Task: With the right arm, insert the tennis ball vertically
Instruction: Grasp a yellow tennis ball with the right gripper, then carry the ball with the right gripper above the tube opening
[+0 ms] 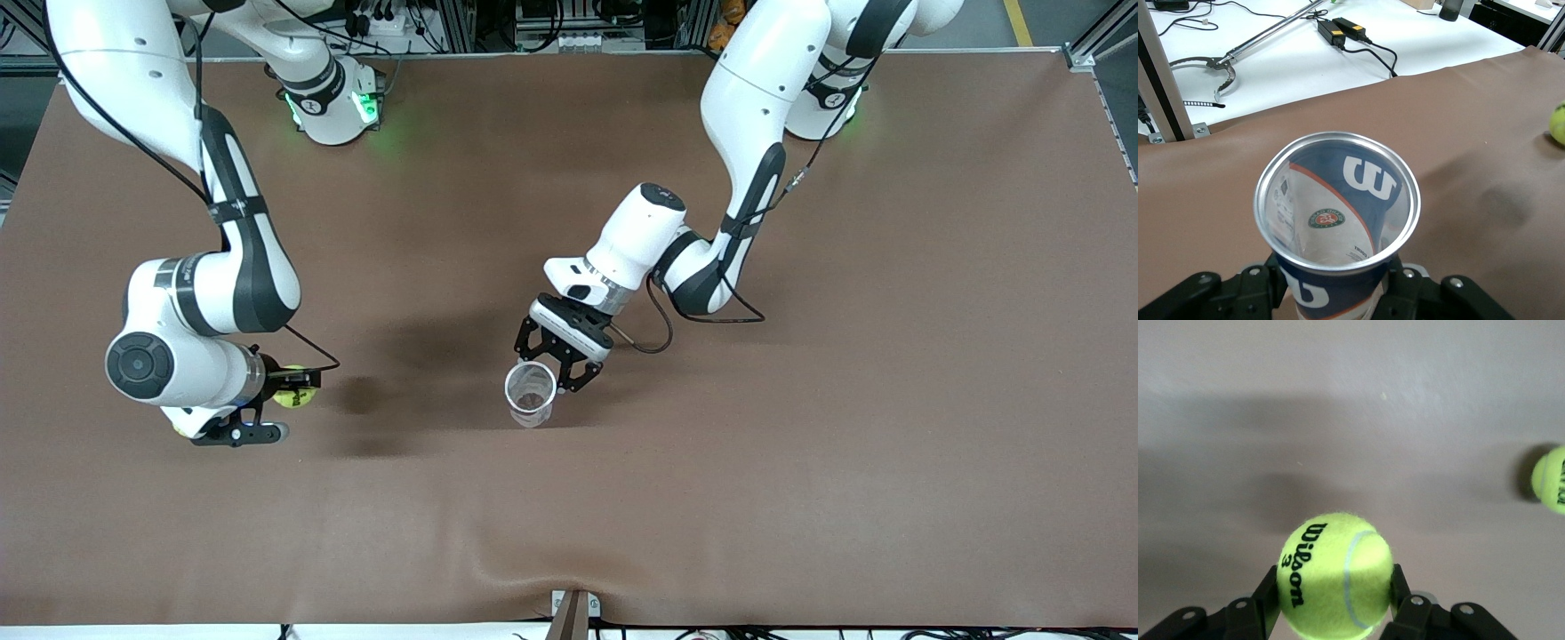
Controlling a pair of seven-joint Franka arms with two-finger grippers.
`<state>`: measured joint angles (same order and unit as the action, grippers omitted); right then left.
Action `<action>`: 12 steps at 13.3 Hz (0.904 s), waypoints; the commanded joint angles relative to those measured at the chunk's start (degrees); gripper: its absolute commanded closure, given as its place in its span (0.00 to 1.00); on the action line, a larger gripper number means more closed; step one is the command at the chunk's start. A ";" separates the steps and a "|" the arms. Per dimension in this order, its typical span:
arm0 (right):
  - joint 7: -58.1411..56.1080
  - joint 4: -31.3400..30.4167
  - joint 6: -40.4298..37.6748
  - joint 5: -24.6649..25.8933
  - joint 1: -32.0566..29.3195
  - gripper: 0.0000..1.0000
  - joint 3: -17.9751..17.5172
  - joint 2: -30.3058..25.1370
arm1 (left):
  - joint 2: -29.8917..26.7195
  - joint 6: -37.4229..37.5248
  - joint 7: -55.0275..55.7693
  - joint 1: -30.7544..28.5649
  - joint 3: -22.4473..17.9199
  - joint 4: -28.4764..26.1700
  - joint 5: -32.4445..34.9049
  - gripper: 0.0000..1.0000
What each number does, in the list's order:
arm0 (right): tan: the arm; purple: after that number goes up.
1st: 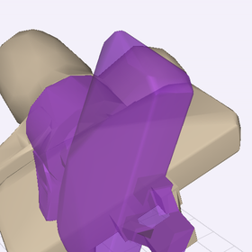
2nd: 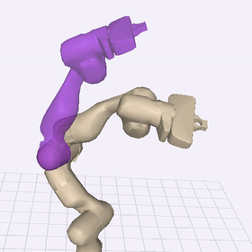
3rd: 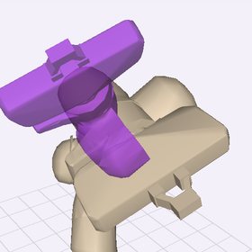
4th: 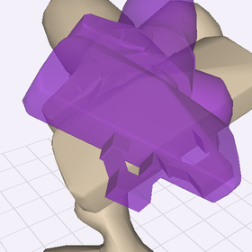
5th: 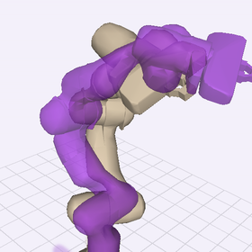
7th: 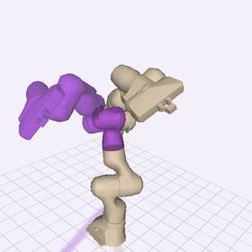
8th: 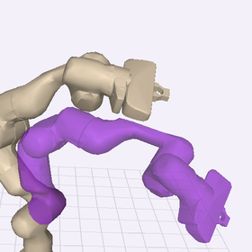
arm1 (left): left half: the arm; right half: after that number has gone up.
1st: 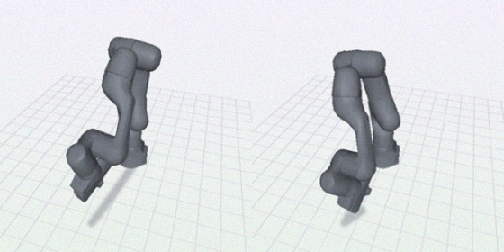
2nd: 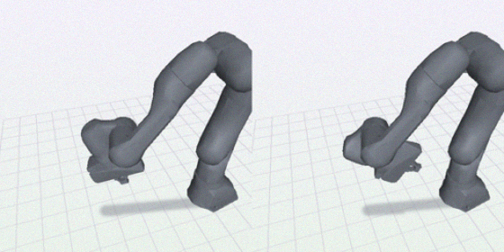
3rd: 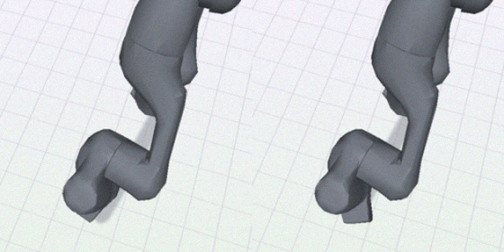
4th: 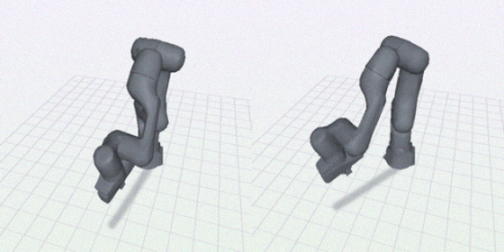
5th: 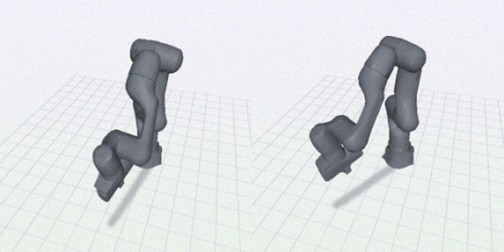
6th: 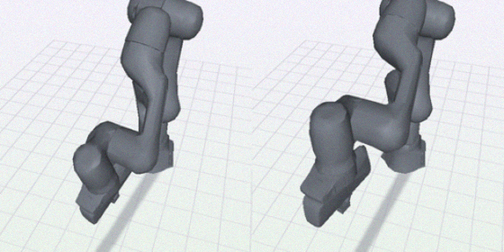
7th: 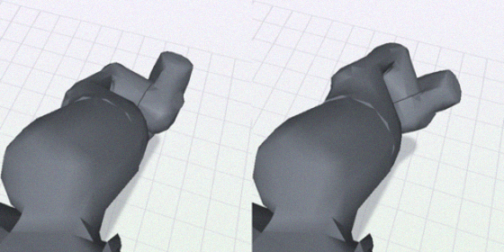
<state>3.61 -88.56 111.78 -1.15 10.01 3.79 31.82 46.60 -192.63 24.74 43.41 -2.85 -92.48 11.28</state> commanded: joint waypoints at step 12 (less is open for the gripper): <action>31.25 12.18 -1.04 -11.32 8.96 0.60 -3.09 -0.27 | 1.03 -1.17 0.75 0.62 -1.02 1.87 1.02 0.27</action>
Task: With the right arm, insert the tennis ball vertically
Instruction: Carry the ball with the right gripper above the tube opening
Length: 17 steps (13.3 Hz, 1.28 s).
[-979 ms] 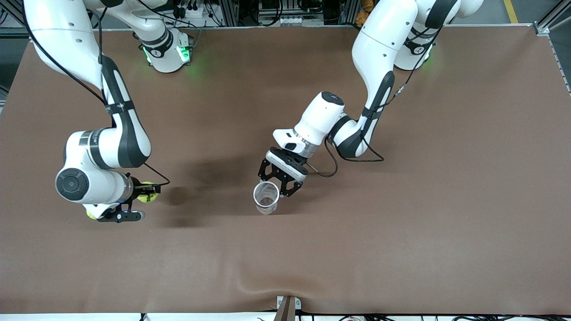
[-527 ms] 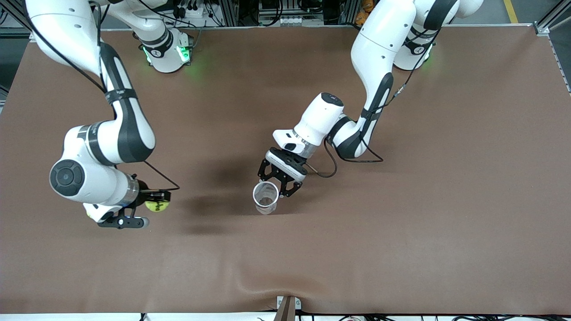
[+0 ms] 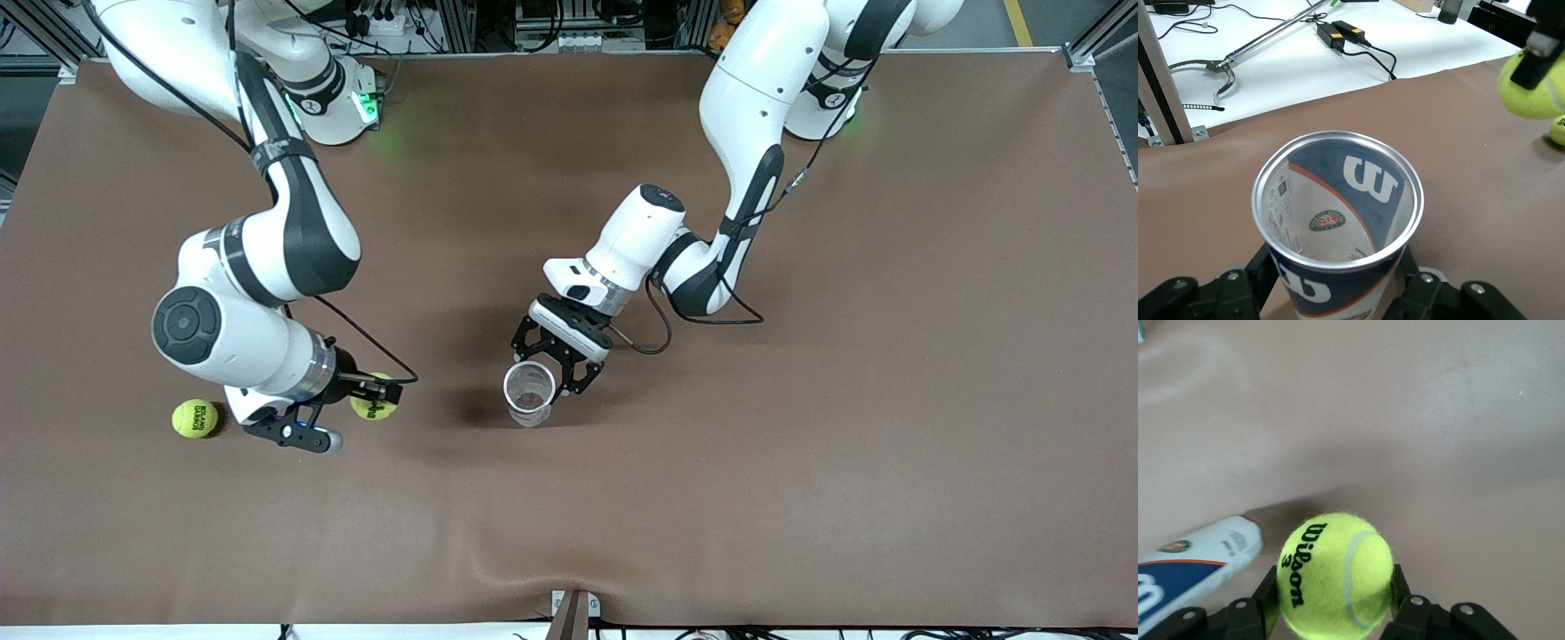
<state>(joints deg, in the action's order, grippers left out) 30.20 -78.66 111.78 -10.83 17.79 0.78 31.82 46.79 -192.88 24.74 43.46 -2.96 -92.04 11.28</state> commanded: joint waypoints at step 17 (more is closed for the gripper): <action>31.75 9.93 2.48 -8.94 7.60 0.60 -0.08 0.35 | 2.87 -0.83 0.49 2.69 -4.42 2.30 0.85 0.28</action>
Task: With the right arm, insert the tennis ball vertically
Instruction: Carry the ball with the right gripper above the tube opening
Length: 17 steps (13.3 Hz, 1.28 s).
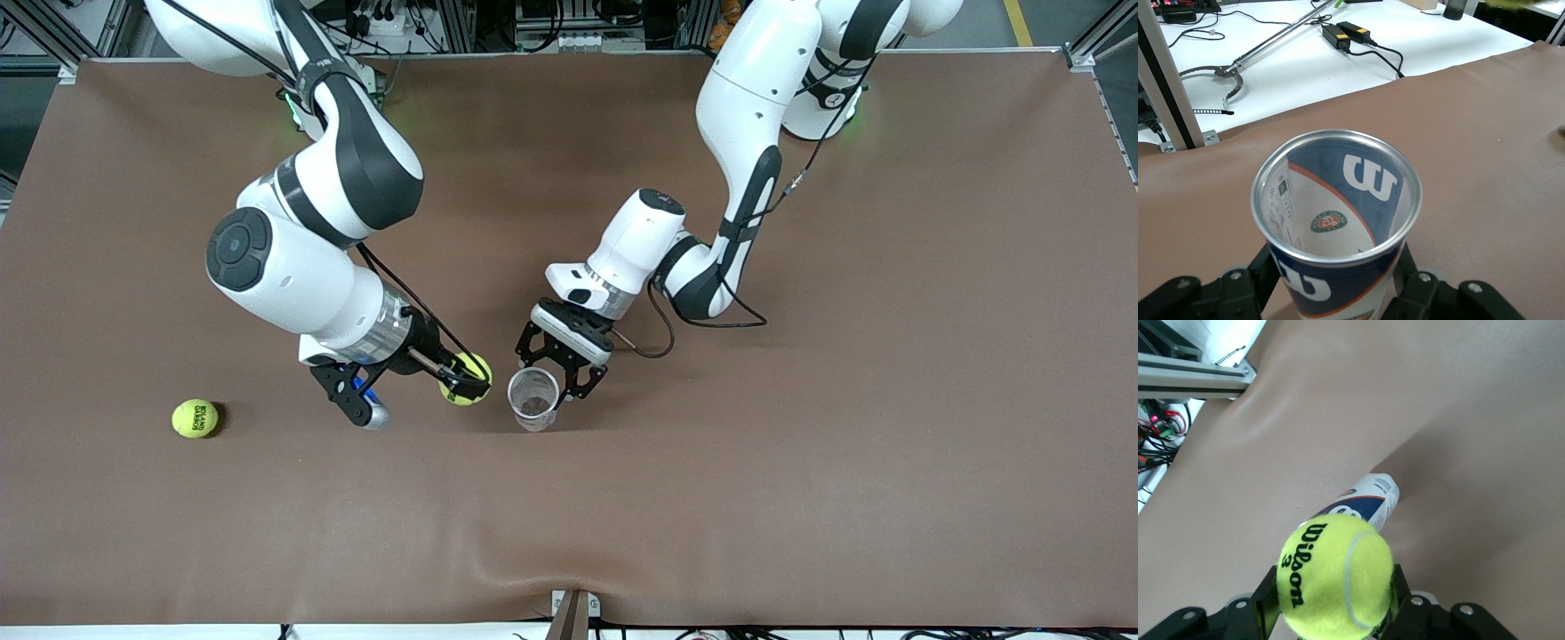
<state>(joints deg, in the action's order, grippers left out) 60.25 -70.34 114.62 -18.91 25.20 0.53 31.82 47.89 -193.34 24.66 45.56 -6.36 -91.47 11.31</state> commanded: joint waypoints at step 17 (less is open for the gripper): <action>9.89 1.34 10.98 4.85 5.91 0.53 0.52 6.50 | 2.56 -0.37 0.57 0.59 -1.02 3.32 0.82 0.28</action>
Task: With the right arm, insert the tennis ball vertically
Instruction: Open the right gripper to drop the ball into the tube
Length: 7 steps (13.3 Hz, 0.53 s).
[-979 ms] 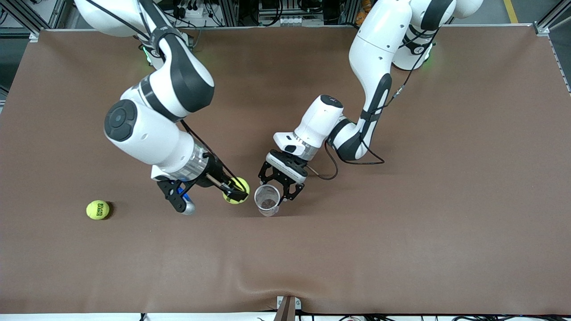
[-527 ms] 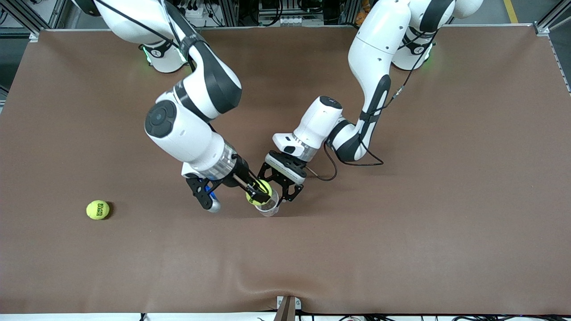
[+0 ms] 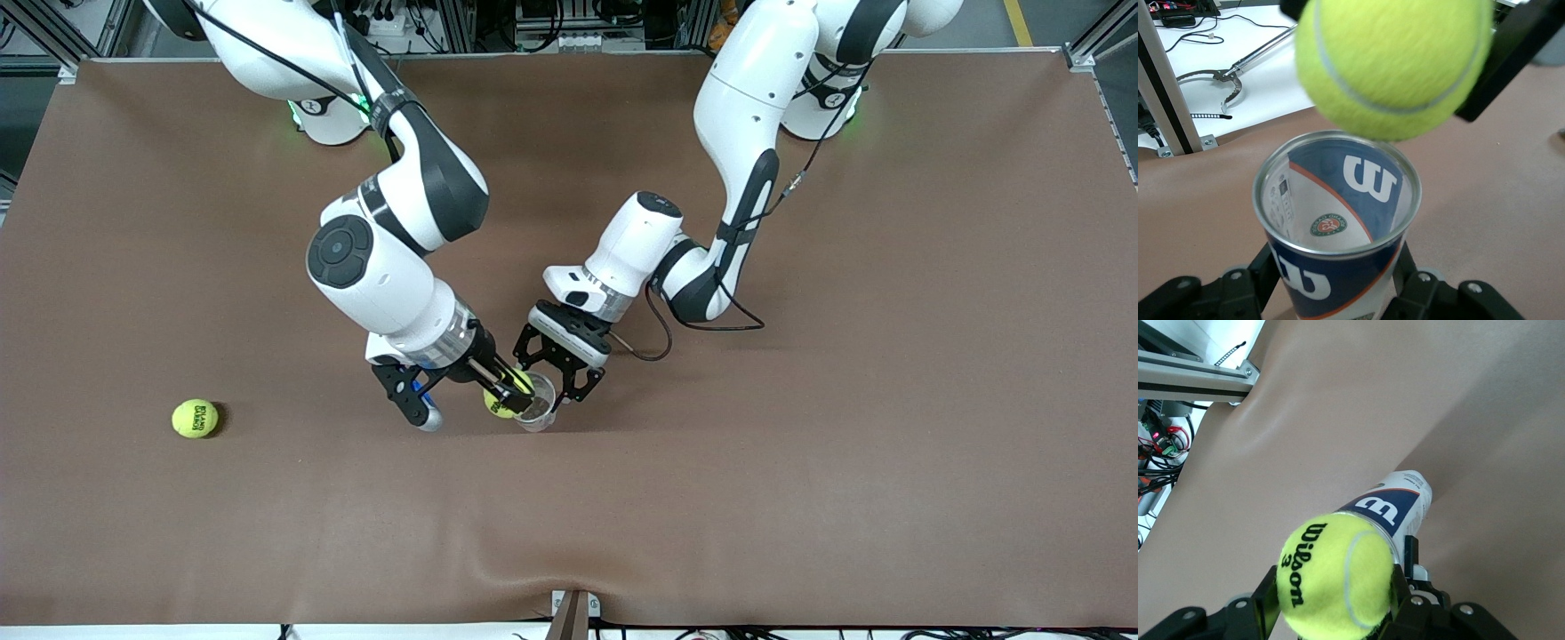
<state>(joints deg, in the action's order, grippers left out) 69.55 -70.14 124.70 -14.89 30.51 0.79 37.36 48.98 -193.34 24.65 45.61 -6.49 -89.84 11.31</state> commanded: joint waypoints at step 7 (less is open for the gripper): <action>0.76 1.23 1.77 0.83 1.39 0.00 0.26 1.93 | 1.47 -0.38 0.66 0.62 -0.89 1.69 0.74 0.28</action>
<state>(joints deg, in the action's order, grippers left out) 69.55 -70.14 126.31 -14.74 31.21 0.79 38.45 48.98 -193.34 24.65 45.63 -6.50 -89.84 11.31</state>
